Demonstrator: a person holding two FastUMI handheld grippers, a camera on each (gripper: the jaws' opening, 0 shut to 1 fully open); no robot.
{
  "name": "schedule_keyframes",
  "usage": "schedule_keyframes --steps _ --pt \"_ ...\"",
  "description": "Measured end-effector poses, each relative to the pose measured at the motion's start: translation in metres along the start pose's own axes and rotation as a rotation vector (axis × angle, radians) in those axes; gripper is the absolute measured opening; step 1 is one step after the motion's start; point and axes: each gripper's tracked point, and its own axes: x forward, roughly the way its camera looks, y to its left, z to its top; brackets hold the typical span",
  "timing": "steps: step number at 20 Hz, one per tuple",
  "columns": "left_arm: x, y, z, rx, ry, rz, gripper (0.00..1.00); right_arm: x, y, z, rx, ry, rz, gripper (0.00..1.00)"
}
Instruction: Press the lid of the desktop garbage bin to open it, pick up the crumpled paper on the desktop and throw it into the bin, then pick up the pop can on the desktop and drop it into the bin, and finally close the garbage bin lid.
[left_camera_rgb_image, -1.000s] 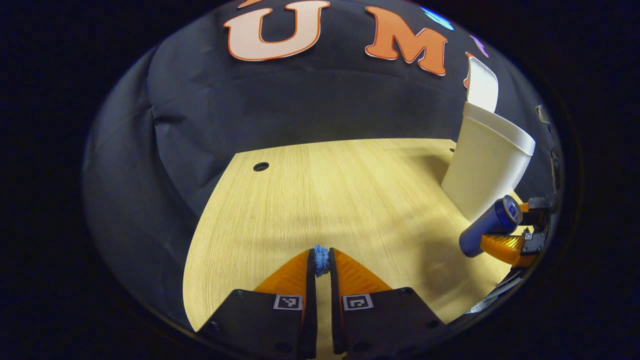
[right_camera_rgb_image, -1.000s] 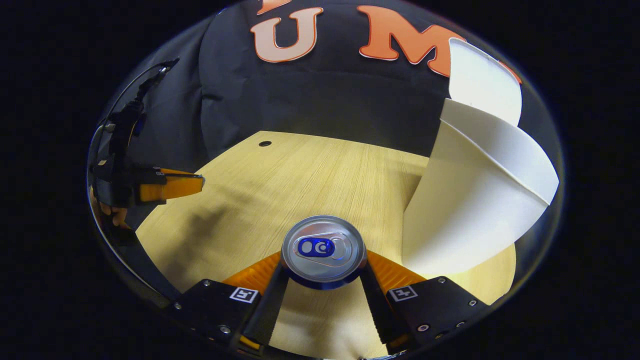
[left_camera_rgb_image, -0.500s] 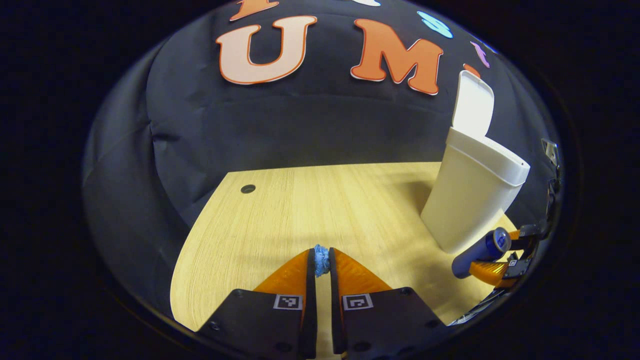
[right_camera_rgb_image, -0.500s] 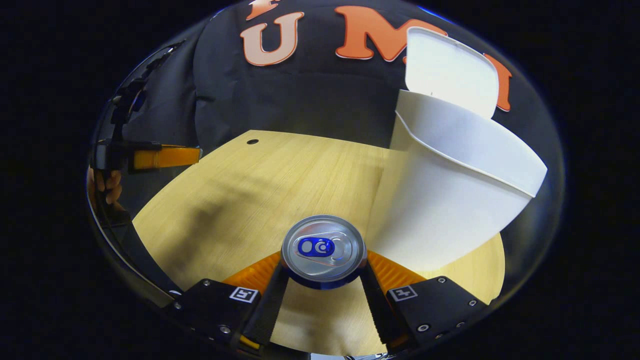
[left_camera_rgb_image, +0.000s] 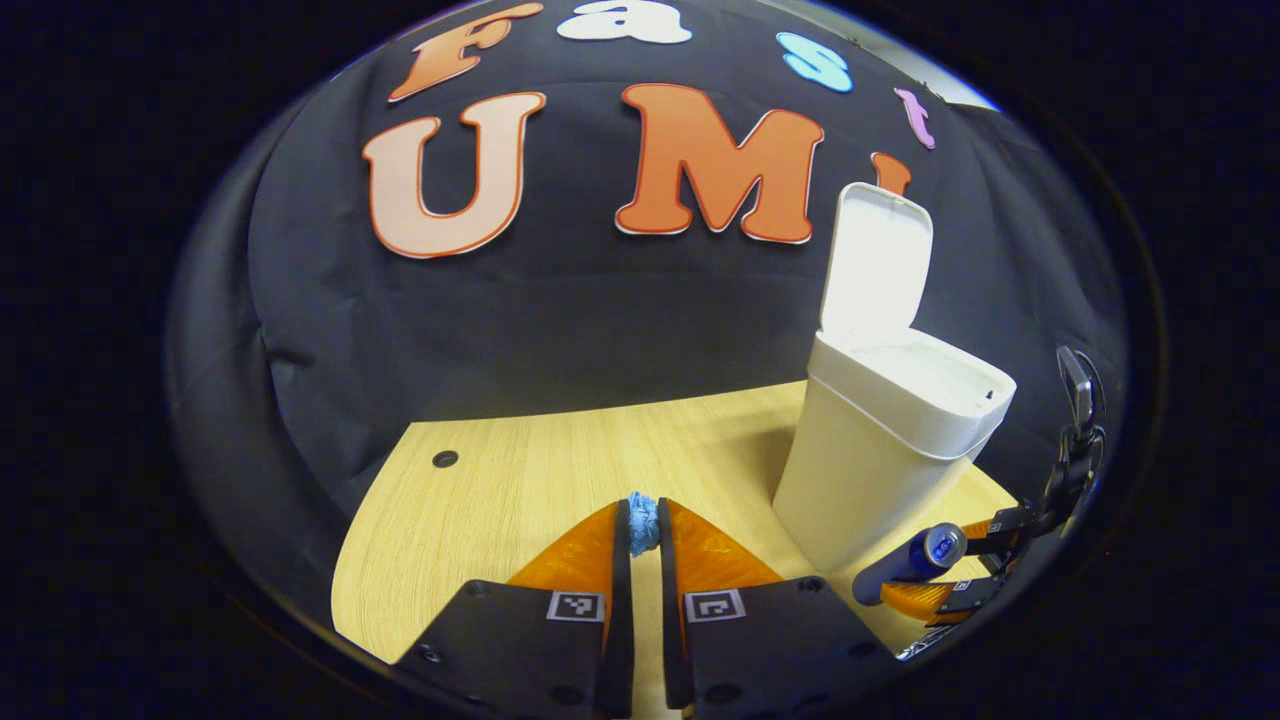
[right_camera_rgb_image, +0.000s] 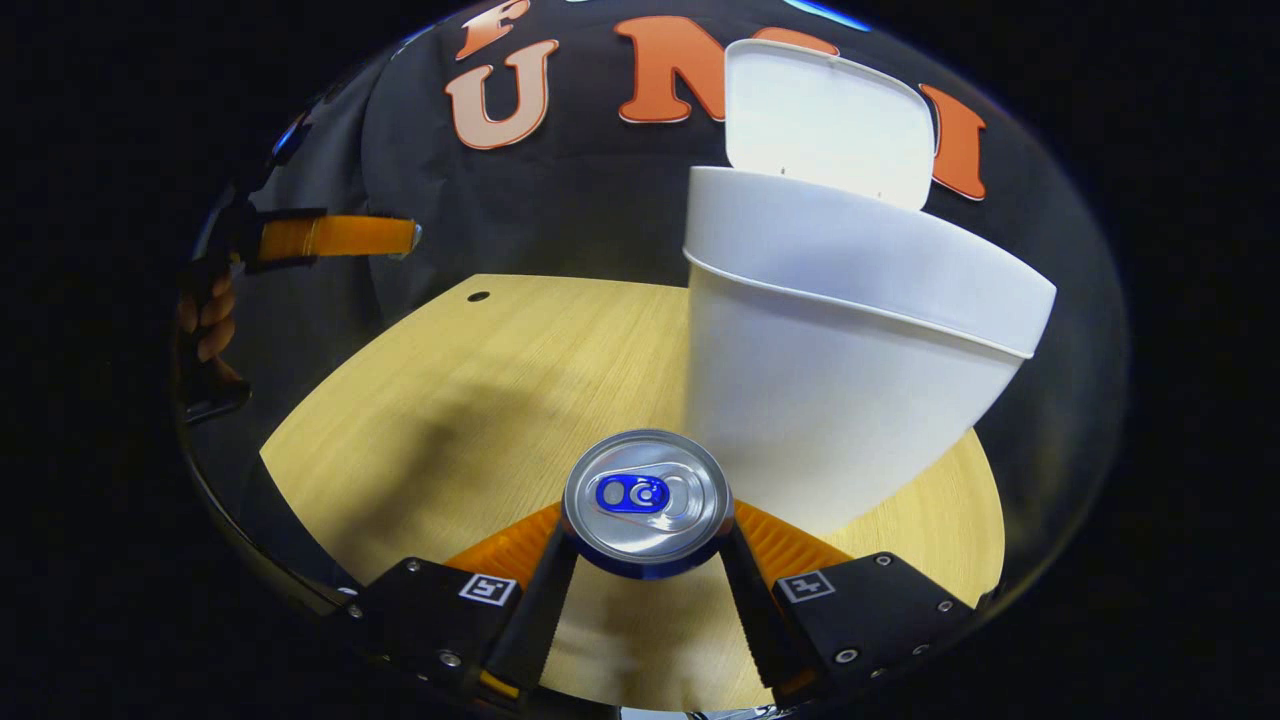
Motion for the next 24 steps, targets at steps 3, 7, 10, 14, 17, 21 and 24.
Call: schedule_keyframes --steps 3,7,10,14,17,21,24 --pt "0.007 -0.027 0.016 0.007 -0.027 -0.03 0.15 -0.007 -0.015 0.001 0.009 -0.014 -0.007 0.8" --pt "0.014 -0.068 0.035 0.025 -0.062 -0.081 0.16 -0.012 -0.042 -0.005 0.031 -0.013 -0.023 0.8" --pt "0.016 -0.097 0.048 0.031 -0.09 -0.117 0.16 -0.019 -0.064 -0.011 0.046 -0.016 -0.03 0.8" --pt "0.019 -0.132 0.066 0.043 -0.133 -0.16 0.15 -0.023 -0.091 -0.019 0.061 -0.019 -0.051 0.8" --pt "0.021 -0.153 0.082 0.062 -0.169 -0.178 0.16 -0.027 -0.105 -0.023 0.073 -0.014 -0.058 0.8" --pt "0.021 -0.183 0.093 0.059 -0.201 -0.246 0.15 -0.031 -0.121 -0.025 0.075 -0.017 -0.074 0.75" --pt "0.025 -0.202 0.091 0.047 -0.2 -0.278 0.15 -0.037 -0.129 -0.025 0.078 -0.018 -0.079 0.75"
